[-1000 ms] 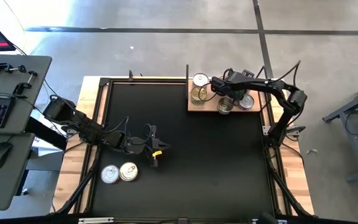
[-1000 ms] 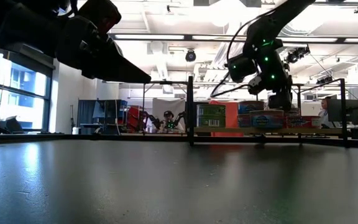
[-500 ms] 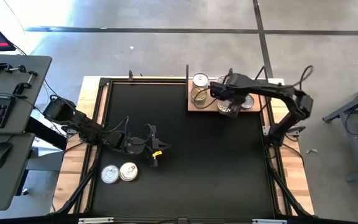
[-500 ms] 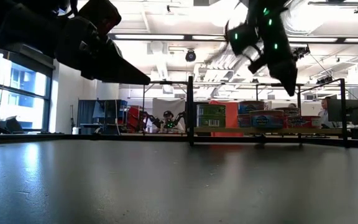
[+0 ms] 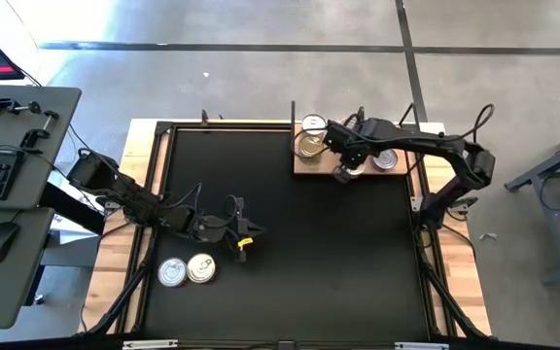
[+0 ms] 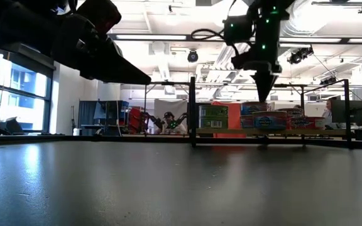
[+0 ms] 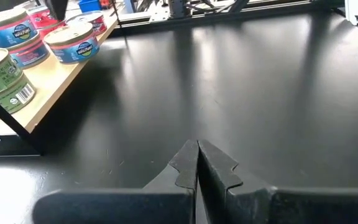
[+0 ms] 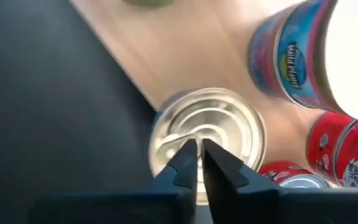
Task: Stack canned seafood by type on shelf
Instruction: Stack the blue-pink tuna can on top of the other blue-pink tuna can on the shelf
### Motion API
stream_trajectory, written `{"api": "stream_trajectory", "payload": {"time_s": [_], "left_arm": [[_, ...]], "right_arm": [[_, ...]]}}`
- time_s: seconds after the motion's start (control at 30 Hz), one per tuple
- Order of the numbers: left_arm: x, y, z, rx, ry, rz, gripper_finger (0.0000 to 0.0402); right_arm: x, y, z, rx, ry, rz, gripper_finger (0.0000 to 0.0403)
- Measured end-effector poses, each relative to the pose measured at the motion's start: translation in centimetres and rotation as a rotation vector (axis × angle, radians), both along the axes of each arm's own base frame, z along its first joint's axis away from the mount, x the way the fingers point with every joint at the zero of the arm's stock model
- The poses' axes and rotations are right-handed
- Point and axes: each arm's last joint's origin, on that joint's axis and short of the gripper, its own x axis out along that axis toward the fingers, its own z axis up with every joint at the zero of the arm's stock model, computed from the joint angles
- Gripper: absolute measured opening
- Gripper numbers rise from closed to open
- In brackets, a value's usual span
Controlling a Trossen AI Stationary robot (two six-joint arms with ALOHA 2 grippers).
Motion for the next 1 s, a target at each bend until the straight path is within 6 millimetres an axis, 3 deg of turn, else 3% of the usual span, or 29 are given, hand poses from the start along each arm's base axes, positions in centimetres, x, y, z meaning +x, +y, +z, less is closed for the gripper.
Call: {"api": "stream_trajectory", "payload": {"time_s": [0.07,0.33,0.7,0.87,1.0], "left_arm": [[0.0,-0.1,0.0,0.001,0.0,-0.003,0.0001],[0.0,-0.1,0.0,0.001,0.0,-0.005,0.0001],[-0.1,-0.3,0.0,0.002,0.0,-0.011,0.0001],[-0.3,-0.9,0.1,0.004,-0.007,-0.031,0.0001],[-1.5,-2.1,0.9,0.09,-0.011,0.016,0.0001]], "right_arm": [[-0.3,-0.6,-0.4,-0.003,-0.008,-0.026,0.0006],[-1.5,-2.1,-3.0,0.062,-0.033,-0.084,0.0011],[-1.0,-2.9,-3.5,-0.047,-0.108,-0.106,0.0002],[-0.3,-1.5,-0.9,-0.106,-0.203,-0.064,0.0002],[0.0,1.5,0.4,-0.289,-0.312,-0.112,0.0002]]}}
